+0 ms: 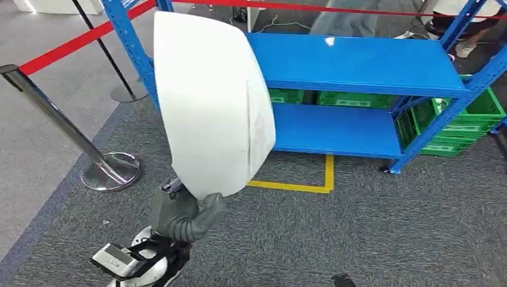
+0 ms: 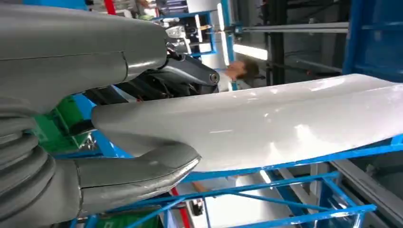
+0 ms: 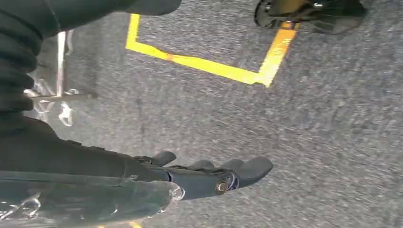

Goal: Take the parts from the cabinet and place them on the table.

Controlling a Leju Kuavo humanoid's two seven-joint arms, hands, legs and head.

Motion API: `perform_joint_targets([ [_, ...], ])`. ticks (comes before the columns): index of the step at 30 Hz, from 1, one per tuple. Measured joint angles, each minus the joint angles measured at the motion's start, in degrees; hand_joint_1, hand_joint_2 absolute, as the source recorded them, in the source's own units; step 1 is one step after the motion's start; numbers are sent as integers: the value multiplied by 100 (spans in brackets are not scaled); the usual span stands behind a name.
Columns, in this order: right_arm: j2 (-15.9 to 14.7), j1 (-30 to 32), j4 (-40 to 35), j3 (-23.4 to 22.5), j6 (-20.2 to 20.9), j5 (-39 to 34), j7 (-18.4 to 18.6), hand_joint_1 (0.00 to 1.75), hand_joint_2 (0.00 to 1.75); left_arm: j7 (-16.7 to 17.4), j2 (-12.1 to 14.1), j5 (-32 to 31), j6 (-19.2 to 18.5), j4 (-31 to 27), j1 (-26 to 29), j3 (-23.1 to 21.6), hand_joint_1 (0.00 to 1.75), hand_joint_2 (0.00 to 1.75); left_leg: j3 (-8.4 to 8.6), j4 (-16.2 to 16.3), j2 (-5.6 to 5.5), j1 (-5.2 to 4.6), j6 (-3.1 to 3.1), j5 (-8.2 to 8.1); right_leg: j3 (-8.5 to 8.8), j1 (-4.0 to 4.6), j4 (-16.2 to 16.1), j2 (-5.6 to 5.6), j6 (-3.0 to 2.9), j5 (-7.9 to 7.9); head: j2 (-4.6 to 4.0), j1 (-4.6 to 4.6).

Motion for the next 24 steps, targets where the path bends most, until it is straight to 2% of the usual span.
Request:
perform_joint_targets([
  [2, -2, 17, 0, -2, -2, -4, 2, 0, 175, 0, 0, 0, 0, -9, 3, 2, 175, 175, -19, 2, -1, 18, -49, 38, -61, 16, 16, -5, -79, 15, 0, 2],
  [3, 0, 25, 0, -6, -2, -9, 11, 0, 175, 0, 0, 0, 0, -9, 7, 2, 175, 175, -48, 19, -3, 22, -74, 33, -85, -14, 4, -26, -133, 53, 0, 15],
  [4, -2, 15, 0, -9, 0, -11, 11, 0, 175, 0, 2, 0, 2, -22, 12, 2, 175, 175, -114, 152, -5, 25, -118, -166, -95, -15, 4, -29, -184, 95, 0, -2],
  [5, -2, 6, 0, -9, 0, -11, 9, 0, 175, 0, 2, 0, 2, -22, 10, 2, 175, 175, -252, 477, -5, 36, -152, -452, -143, -15, 4, -29, -211, 141, 0, -44],
  [7, -2, 16, 0, -9, 0, -13, 9, 0, 175, 0, 2, 0, 2, -22, 16, 2, 175, 175, -645, 1465, -5, 54, -197, -961, -245, -11, 11, -30, -220, 211, 0, -50],
  [8, -7, 27, 0, -9, 0, -20, 4, 0, 175, 0, 2, 7, 4, -22, 28, 2, 175, 175, -775, 1830, -5, 58, -202, -1071, -286, -8, 12, -34, -219, 236, 0, -50],
  [9, -11, 32, 0, -13, 0, -50, -15, 0, 175, 0, 2, 18, 11, -22, 38, 2, 175, 175, -769, 1886, -5, 60, -201, -1029, -314, -8, 13, -36, -214, 257, 0, -50],
  [10, -13, 34, 0, -18, 0, -85, -68, 0, 175, 0, 4, 26, 17, -22, 44, 11, 175, 175, -630, 1697, -5, 60, -188, -857, -336, -8, 13, -33, -203, 273, 0, -52],
  [12, -13, 27, 0, -33, -11, -127, -206, 0, 175, 0, 2, 26, 37, -24, 52, 22, 175, 175, -107, 824, -5, 60, -147, -418, -340, -9, 14, -24, -177, 293, 0, -50],
  [13, -13, 19, 0, -33, -26, -133, -265, 0, 175, 0, 2, 22, 42, -43, 61, 28, 175, 175, 177, 335, -4, 60, -122, -291, -342, -10, 14, -19, -160, 302, 0, -52],
  [14, -13, 4, 0, -33, -48, -138, -335, 0, 175, 0, 2, 20, 41, -70, 75, 31, 175, 175, 341, 63, -8, 49, -101, -291, -378, 35, 41, -12, -133, 304, 0, -59],
  [17, -13, -7, 0, -33, -65, -129, -435, 0, 175, 0, 2, 9, 48, -129, 143, 50, 175, 175, 271, 27, -12, 43, -20, -329, -425, 32, 44, -19, -46, 360, 0, -41],
  [18, -13, -7, 0, -33, -70, -114, -435, 0, 175, 0, 2, 7, 52, -149, 170, 57, 175, 175, 268, -5, -11, 70, 27, -298, -431, 31, 56, -18, -13, 347, 0, -55],
  [19, -13, -1, 0, -33, -72, -85, -435, 0, 175, 0, 2, 2, 55, -166, 181, 63, 175, 175, 265, -6, -8, 87, 53, -282, -496, 25, 150, -17, 19, 250, 0, -46],
  [20, -13, 1, 0, -33, -79, -61, -435, 0, 175, 0, 2, -2, 59, -179, 189, 72, 175, 175, 252, -6, -5, 88, 93, -270, -626, 25, 466, -21, 54, 19, 0, -11],
  [22, -13, 8, 0, -31, -85, -48, -437, 0, 175, 0, 2, -4, 72, -186, 213, 92, 175, 175, 208, -1, -3, 80, 131, -247, -1052, 16, 1441, -22, 89, -444, 0, 0],
  [23, -13, 20, 0, -31, -87, -48, -435, 0, 175, 0, 2, -7, 74, -186, 230, 101, 175, 175, 189, 1, -3, 76, 135, -234, -1212, 18, 1816, -21, 97, -574, 0, 0],
  [24, -13, 31, 0, -31, -87, -48, -435, 0, 175, 0, 4, -13, 74, -186, 247, 107, 175, 175, 178, 3, -4, 72, 136, -224, -1263, 18, 1947, -21, 98, -573, 0, 0],
])
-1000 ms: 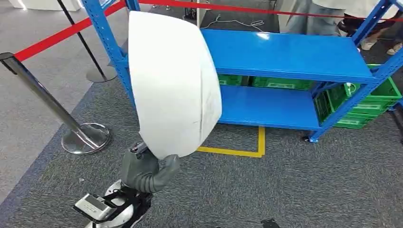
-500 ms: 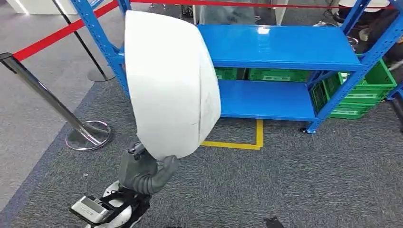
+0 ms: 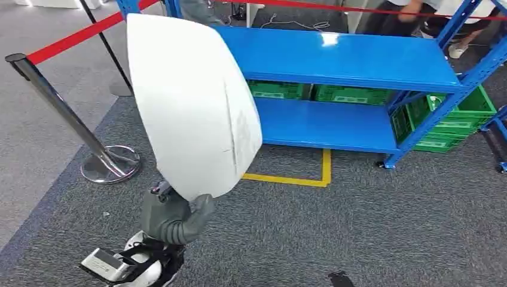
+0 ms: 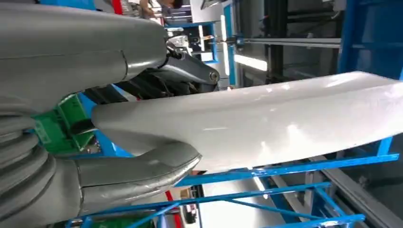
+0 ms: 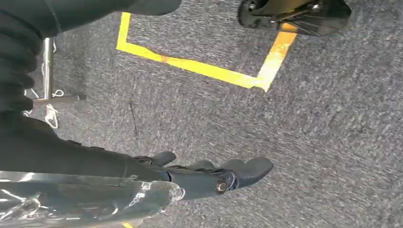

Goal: Take the parts from the cabinet and place them on the table.

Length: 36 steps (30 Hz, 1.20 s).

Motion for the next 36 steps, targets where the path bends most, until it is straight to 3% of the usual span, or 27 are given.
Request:
perform_joint_targets([
  [1, 0, 10, 0, 0, 0, 0, 0, 0, 175, 0, 0, -2, 2, -2, 17, 7, 175, 175, -2, 6, -3, -2, -2, 5, 120, 0, -188, 0, -9, 165, 0, 0],
  [2, 0, 11, 0, 0, 0, 0, 0, 0, 175, 0, 0, -2, 2, -4, 23, 11, 175, 175, 0, 15, -5, -2, -3, 6, 344, 1, -598, 0, -24, 394, 0, 0],
  [4, 0, -1, 0, 0, -2, 0, 0, 0, 175, 0, -2, -7, 4, -24, 25, 24, 175, 175, 1, 44, -7, -2, -23, 2, 917, -1, -1669, -4, -58, 828, 0, 2],
  [5, 0, -18, 0, 0, -2, 0, -2, 0, 175, 0, -2, -7, 7, -31, 26, 28, 175, 175, -22, 70, -8, -50, -63, 3, 1011, 16, -1861, 0, -76, 732, 0, 0],
  [9, -2, 13, 0, 0, -15, 39, -207, 0, 175, 0, -4, -31, 11, -68, 53, 39, 175, 175, -95, 85, -6, -34, -175, 61, 925, 14, -1854, 23, -221, 818, 0, -9],
  [10, 4, 13, 0, 7, -31, 70, -269, 0, 175, 0, -4, -35, 24, -94, 66, 39, 175, 175, -121, 137, -10, -25, -219, -8, 922, -13, -1869, 12, -260, 845, 0, 2],
  [11, 4, 8, 0, 20, -53, 105, -328, 0, 175, 0, -4, -39, 28, -123, 70, 39, 175, 175, -212, 333, -5, -27, -259, -190, 903, -21, -1868, 13, -281, 857, 0, -37],
  [13, 4, 6, 0, 57, -105, 170, -409, 0, 175, 0, 0, -46, 42, -155, 102, 42, 175, 175, -645, 1290, -6, 3, -317, -707, 855, -27, -1868, 0, -307, 878, 0, -61],
  [14, 4, 9, 0, 66, -127, 203, -411, 0, 175, 0, 7, -48, 42, -162, 131, 44, 175, 175, -837, 1707, -5, 12, -330, -862, 833, -27, -1866, -6, -305, 890, 0, -63],
  [15, 4, 12, 0, 88, -151, 210, -415, 0, 175, 0, 13, -50, 46, -168, 165, 48, 175, 175, -932, 1912, -5, 22, -337, -888, 816, -28, -1864, -8, -300, 900, 0, -59],
  [16, 4, 12, 0, 101, -149, 208, -406, 0, 175, 0, 15, -55, 77, -177, 186, 57, 175, 175, -882, 1840, -5, 28, -337, -777, 806, -30, -1863, -6, -288, 910, 0, -61],
  [17, 7, 11, 0, 109, -124, 181, -338, 0, 175, 0, 13, -77, 134, -206, 191, 64, 175, 175, -731, 1560, -5, 31, -332, -570, 801, -32, -1859, 1, -279, 916, 0, -63],
  [19, 9, 5, 0, 98, -185, 18, -12, 0, 175, 0, -9, -137, 321, -269, 181, 66, 175, 175, -177, 551, -101, 46, -312, -87, 805, -48, -1858, 99, -234, 935, 0, -59],
  [20, 13, -4, 0, 81, -267, -35, 99, 0, 175, 0, -13, -171, 392, -267, 177, 66, 175, 175, 8, 210, -325, 68, -302, -58, 774, -28, -1848, 122, -199, 941, 0, -65],
  [21, 13, -18, 0, 61, -337, -70, 160, 0, 175, 0, -17, -217, 455, -269, 172, 70, 175, 175, 40, 58, -325, 89, -273, -126, 718, -13, -1807, 164, -167, 957, 0, -68],
  [23, 11, 2, 0, 26, -367, -107, 188, 0, 175, 0, -15, -260, 531, -262, 169, 77, 175, 175, -5, 115, -259, 52, -224, -121, 675, -44, -1853, 239, -88, 1015, 0, -72],
  [25, 13, 51, 0, 20, -365, -120, 219, 0, 175, 0, -22, -240, 551, -262, 142, 66, 175, 175, 5, 74, -133, 90, -130, -70, 622, -56, -1832, 284, -30, 1005, 0, -72],
  [26, 13, 59, 0, 11, -350, -122, 225, 0, 175, 0, -33, -201, 562, -262, 140, 64, 175, 175, 4, 74, -99, 85, -98, -69, 550, -40, -1658, 181, -8, 862, 0, -24],
  [27, 13, 51, 0, 0, -312, -122, 223, 0, 175, 0, -46, -162, 595, -262, 151, 66, 175, 175, -1, 74, -45, 78, -74, -67, 371, -42, -1274, 103, 15, 622, 0, 27],
  [29, 13, 57, 0, -13, -302, -146, 217, 0, 175, 0, -48, -83, 699, -251, 168, 83, 175, 175, -5, 77, 70, 55, -58, -70, -32, -45, -345, 41, 40, 220, 0, 24],
  [30, 13, 70, 0, -22, -302, -149, 208, 0, 175, 0, -48, -77, 728, -241, 179, 101, 175, 175, -5, 77, 125, 45, -53, -73, -157, -45, -48, 27, 45, 143, 0, 22],
  [31, 13, 84, 0, -28, -302, -153, 205, 0, 175, 0, -48, -44, 728, -236, 182, 109, 175, 175, -2, 79, 174, 40, -52, -73, -139, -45, -51, 20, 41, 213, 0, 22],
  [32, 13, 87, 0, -37, -302, -155, 203, 0, 175, 0, -48, -28, 721, -234, 181, 112, 175, 175, 2, 80, 217, 36, -53, -74, 15, -43, -326, 9, 29, 394, 0, 24],
  [33, 13, 82, 0, -48, -302, -157, 197, 0, 175, 0, -50, -24, 702, -234, 181, 112, 175, 175, 11, 81, 268, 36, -57, -77, 286, -39, -826, -30, 9, 637, 0, 22],
  [34, 13, 71, 0, -57, -302, -162, 188, 0, 175, 0, -55, -24, 686, -234, 181, 112, 175, 175, 28, 83, 321, 35, -71, -86, 611, -31, -1416, -171, -6, 868, 0, 24],
  [35, 13, 53, 0, -59, -302, -166, 181, 0, 175, 0, -63, -22, 678, -234, 182, 112, 175, 175, 40, 85, 356, 19, -92, -97, 797, -4, -1804, -454, -14, 866, 0, 24],
  [36, 18, 32, 0, -59, -302, -173, 170, 0, 175, 0, -63, -15, 671, -234, 182, 112, 175, 175, 29, 110, 384, -29, -124, -111, 828, 9, -1833, -439, -90, 894, 0, 9],
])
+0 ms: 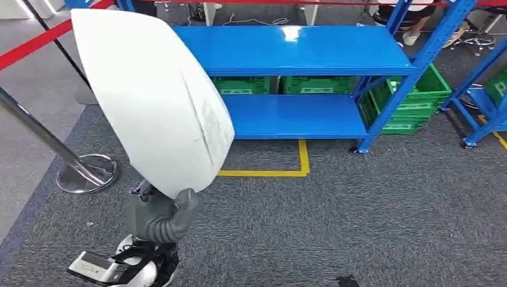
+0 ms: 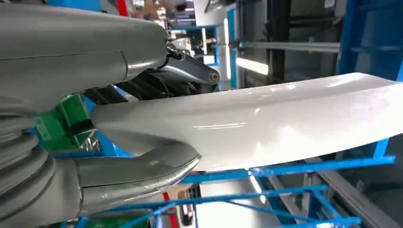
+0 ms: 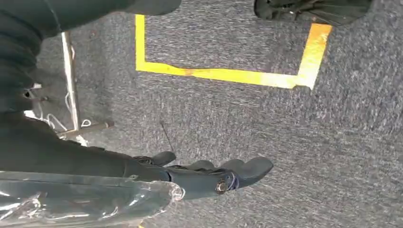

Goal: Take the parts from the cabinet and place them on the table.

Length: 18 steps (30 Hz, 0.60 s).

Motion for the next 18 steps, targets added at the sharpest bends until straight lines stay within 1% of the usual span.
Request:
perform_joint_targets([
  [1, 0, -9, 0, 0, 2, -2, 0, 0, 175, 0, -2, 2, -11, 0, 0, 0, 175, 175, -5, -4, 36, 2, -27, 16, -41, 12, 19, 85, -30, 7, 0, -2],
  [2, 0, -6, 0, -2, 2, -7, 0, 0, 175, 0, -2, 2, -13, 0, 3, -2, 175, 175, -3, -14, 78, 6, -48, 26, -68, 20, 39, 118, -55, 10, 0, 5],
  [3, 2, 7, 0, -4, 2, -18, -2, 0, 175, 0, -13, 2, -13, 0, 1, -2, 175, 175, 2, -23, 142, 12, -73, 29, -95, 28, 39, 193, -90, 20, 0, 7],
  [4, 4, 16, 0, -4, 4, -22, -2, 0, 175, 0, -24, 2, -13, 0, -2, -2, 175, 175, -8, -2, 123, 17, -132, -13, -84, -14, 0, 259, -142, 58, 0, 5],
  [5, 7, 18, 0, -9, 4, -31, -2, 0, 175, 0, -35, 2, -13, 0, 0, -2, 175, 175, -42, 106, -111, 36, -180, -121, -97, -32, -3, 311, -164, 73, 0, -2],
  [6, 7, 9, 0, -15, 2, -31, -4, 0, 175, 0, -37, 2, -13, 0, 2, 0, 175, 175, -169, 409, -250, 39, -197, -344, -114, -44, -3, 370, -185, 87, 0, -4],
  [7, 7, -2, 0, -17, 4, -33, -9, 0, 175, 0, -35, 2, -13, 0, 3, 2, 175, 175, -371, 869, -307, 48, -210, -598, -132, -47, -2, 429, -199, 96, 0, -6],
  [8, 13, 0, 0, -22, 22, -33, -9, 0, 175, 0, -33, 2, -13, 0, 5, 2, 175, 175, -618, 1391, -316, 49, -215, -827, -150, -47, -1, 497, -206, 102, 0, -2],
  [9, 13, 15, 0, -26, 31, -33, -9, 0, 175, 0, -33, 2, -18, 0, 10, 2, 175, 175, -815, 1786, -317, 49, -216, -939, -165, -47, 1, 573, -208, 112, 0, -4],
  [10, 13, 30, 0, -37, 39, -33, -7, 0, 175, 0, -33, 4, -24, 0, 15, 2, 175, 175, -854, 1848, -317, 51, -212, -889, -168, -48, 1, 639, -196, 122, 0, -2],
  [11, 13, 42, 0, -50, 46, -35, -4, 0, 175, 0, -35, 37, -26, 0, 20, 2, 175, 175, -771, 1670, -320, 55, -204, -701, -170, -53, 3, 725, -181, 131, 0, -2],
  [12, 15, 44, 0, -57, 57, -42, 2, 0, 175, 0, -35, 72, -26, 0, 28, 4, 175, 175, -583, 1292, -339, 63, -193, -447, -170, -59, 4, 811, -167, 140, 0, 0],
  [13, 20, 42, 0, -61, 59, -50, 2, 0, 175, 0, -37, 122, -28, 0, 31, 4, 175, 175, -338, 808, -418, 76, -187, -192, -169, -69, 4, 891, -147, 152, 0, -4],
  [14, 20, 37, 0, -65, 59, -52, 2, 0, 175, 0, -42, 157, -33, 0, 32, 7, 175, 175, -90, 315, -702, 114, -193, 1, -179, -78, 5, 970, -117, 166, 0, -4],
  [15, 20, 22, 0, -68, 61, -61, 2, 0, 175, 0, -46, 175, -39, 0, 34, 9, 175, 175, 17, 62, -856, 133, -181, -31, -222, -37, 61, 1034, -80, 164, 0, -9],
  [16, 20, 16, 0, -72, 63, -79, -2, 0, 175, 0, -48, 188, -44, 7, 37, 13, 175, 175, 5, 56, -821, 134, -151, -73, -273, -50, 58, 1095, -46, 188, 0, 4],
  [17, 20, 37, 0, -79, 68, -83, -2, 0, 175, 0, -50, 188, -39, 7, 47, 15, 175, 175, -20, 59, -781, 111, -111, -79, -299, -72, 35, 1132, 1, 207, 0, -6],
  [18, 20, 65, 0, -87, 72, -87, -7, 0, 175, 0, -55, 173, -15, 13, 49, 18, 175, 175, -23, 64, -737, 89, -67, -71, -313, -98, 6, 1191, 47, 230, 0, -4],
])
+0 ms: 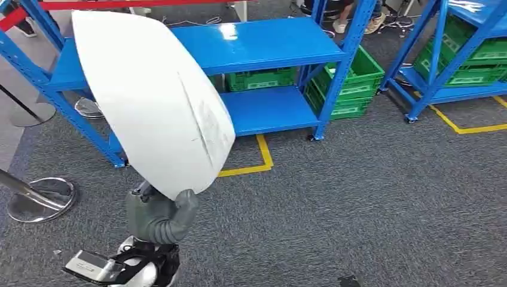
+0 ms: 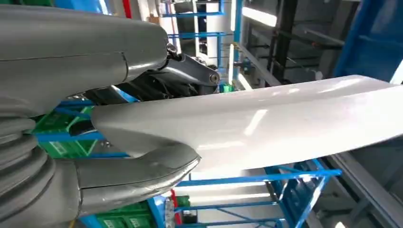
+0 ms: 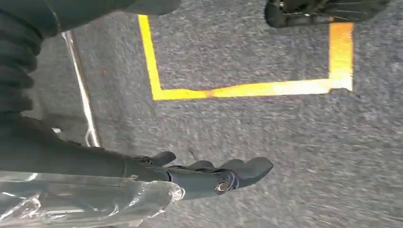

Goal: Take the parts from the cabinet and place them on the table.

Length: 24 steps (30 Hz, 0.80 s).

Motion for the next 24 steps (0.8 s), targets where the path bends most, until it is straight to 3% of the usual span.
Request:
perform_joint_targets([
  [1, -2, 22, 0, -7, 11, 0, -11, 0, 175, 0, -15, -6, 26, 9, -1, 2, 175, 175, 7, -33, 82, 35, 57, 37, -45, -1, -3, 31, 32, 12, 0, 0],
  [2, 0, 36, 0, -11, 11, -4, -28, 0, 175, 0, -39, -2, 24, 17, -4, 4, 175, 175, 9, -44, 147, 34, 92, 50, -64, 20, 77, -260, 38, -47, 0, 11],
  [3, 0, 24, 0, -13, 22, -6, -55, 0, 175, 0, -68, 2, 24, 24, 4, 6, 175, 175, 5, -44, 214, 23, 139, 46, -201, 40, 350, -539, 51, -248, 0, 81],
  [4, 0, -1, 0, -13, 24, -9, -85, 0, 175, 0, -74, 7, 26, 31, 12, 15, 175, 175, 4, -43, 296, 9, 146, 43, -398, 40, 784, -659, 73, -486, 0, 85],
  [6, 2, -28, 0, -13, 26, -18, -140, 0, 175, 0, -76, -2, 68, 52, 16, 35, 175, 175, 2, -40, 466, -14, 156, 37, -810, 40, 1718, -730, 92, -868, 0, 85],
  [7, 2, -23, 0, -13, 26, -24, -146, 0, 175, 0, -83, -20, 85, 70, 16, 39, 175, 175, 6, -39, 547, -21, 161, 33, -871, 40, 1888, -737, 95, -885, 0, 83],
  [8, 2, -12, 0, -15, 24, -39, -146, 0, 175, 0, -87, -44, 92, 87, 11, 39, 175, 175, 10, -38, 620, -27, 163, 28, -777, 41, 1755, -741, 88, -767, 0, 83],
  [10, 2, -7, 0, -20, 17, -63, -144, 0, 175, 0, -109, -70, 109, 114, -8, 39, 175, 175, 38, -36, 757, -33, 147, 6, -225, 53, 780, -835, 48, -318, 0, 83],
  [11, 2, -15, 0, -24, 11, -68, -131, 0, 175, 0, -120, -72, 118, 125, -24, 42, 175, 175, 62, -32, 809, -39, 127, -15, 73, 76, 285, -1051, 16, -149, 0, 85],
  [12, 2, -38, 0, -31, 7, -85, -98, 0, 175, 0, -122, -76, 133, 136, -40, 42, 175, 175, 71, -25, 859, -86, 96, -36, 171, 153, 79, -1295, -13, -228, 0, 90],
  [13, 2, -51, 0, -53, -15, -112, -68, 0, 175, 0, -122, -76, 140, 149, -66, 42, 175, 175, 67, -11, 901, -98, 73, -43, 170, 130, 72, -1186, -82, -182, 0, 63],
  [16, -17, -19, -2, -133, -39, -192, 22, 0, 175, 0, -151, -68, 142, 203, -137, 33, 175, 175, 94, -38, 1085, -91, -10, -49, 113, 144, 61, -987, -168, -162, 0, 74],
  [17, -17, -5, -2, -155, -39, -199, 37, 0, 175, 0, -162, -65, 140, 214, -167, 37, 175, 175, 93, -9, 992, -68, -62, -105, 132, 94, 29, -916, -199, -135, 0, 74],
  [18, -18, -5, -2, -162, -46, -201, 44, 0, 175, 0, -164, -63, 140, 223, -196, 39, 175, 175, 23, 176, 703, -59, -94, -265, 126, 80, 25, -848, -216, -125, 0, 46],
  [19, -24, -18, -4, -164, -44, -205, 46, 0, 175, 0, -164, -61, 135, 230, -199, 39, 175, 175, -130, 521, 538, -48, -111, -475, 112, 69, 25, -788, -231, -117, 0, 35],
  [21, -24, -37, -4, -183, -42, -260, 57, 0, 175, 0, -164, -13, 81, 277, -208, 42, 175, 175, -608, 1497, 418, -38, -131, -896, 85, 59, 26, -616, -244, -107, 0, 31],
  [22, -26, -33, -7, -212, -39, -304, 44, 0, 175, 0, -164, 11, 63, 300, -221, 42, 175, 175, -755, 1750, 417, -34, -138, -922, 79, 55, 26, -534, -244, -101, 0, 26],
  [23, -31, -24, -7, -256, -35, -365, 20, 0, 175, 4, -166, 50, 33, 317, -243, 42, 175, 175, -753, 1710, 416, -29, -140, -801, 81, 49, 27, -452, -234, -95, 0, 31],
  [24, -33, -17, -7, -293, -35, -406, 9, 0, 175, 11, -177, 63, 2, 337, -283, 42, 175, 175, -649, 1442, 411, -21, -137, -558, 81, 40, 29, -360, -221, -87, 0, 30],
])
